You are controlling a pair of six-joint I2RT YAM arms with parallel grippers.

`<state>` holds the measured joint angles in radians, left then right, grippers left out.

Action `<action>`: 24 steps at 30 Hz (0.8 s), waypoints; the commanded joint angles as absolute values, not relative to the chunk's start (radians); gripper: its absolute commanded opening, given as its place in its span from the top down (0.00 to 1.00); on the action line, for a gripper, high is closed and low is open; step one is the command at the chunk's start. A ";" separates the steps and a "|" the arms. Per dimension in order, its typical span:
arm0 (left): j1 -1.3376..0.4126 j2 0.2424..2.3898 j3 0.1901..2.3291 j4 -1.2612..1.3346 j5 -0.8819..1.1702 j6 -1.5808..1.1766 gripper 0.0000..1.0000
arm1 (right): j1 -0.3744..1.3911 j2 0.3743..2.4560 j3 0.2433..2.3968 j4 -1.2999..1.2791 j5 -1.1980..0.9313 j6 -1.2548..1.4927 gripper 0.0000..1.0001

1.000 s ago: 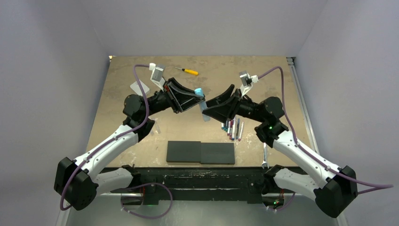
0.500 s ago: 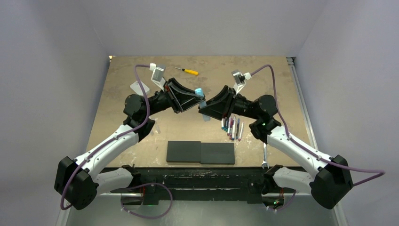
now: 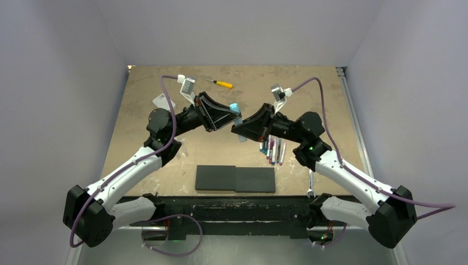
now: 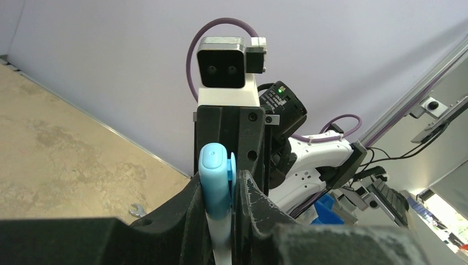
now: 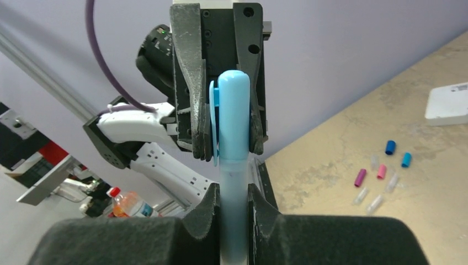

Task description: Open the pen caps

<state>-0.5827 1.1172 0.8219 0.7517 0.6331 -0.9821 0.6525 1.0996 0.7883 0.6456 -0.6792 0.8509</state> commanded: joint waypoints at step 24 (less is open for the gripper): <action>-0.377 1.137 1.086 0.512 0.397 -0.913 1.00 | 0.659 0.952 0.763 0.134 -0.091 0.593 1.00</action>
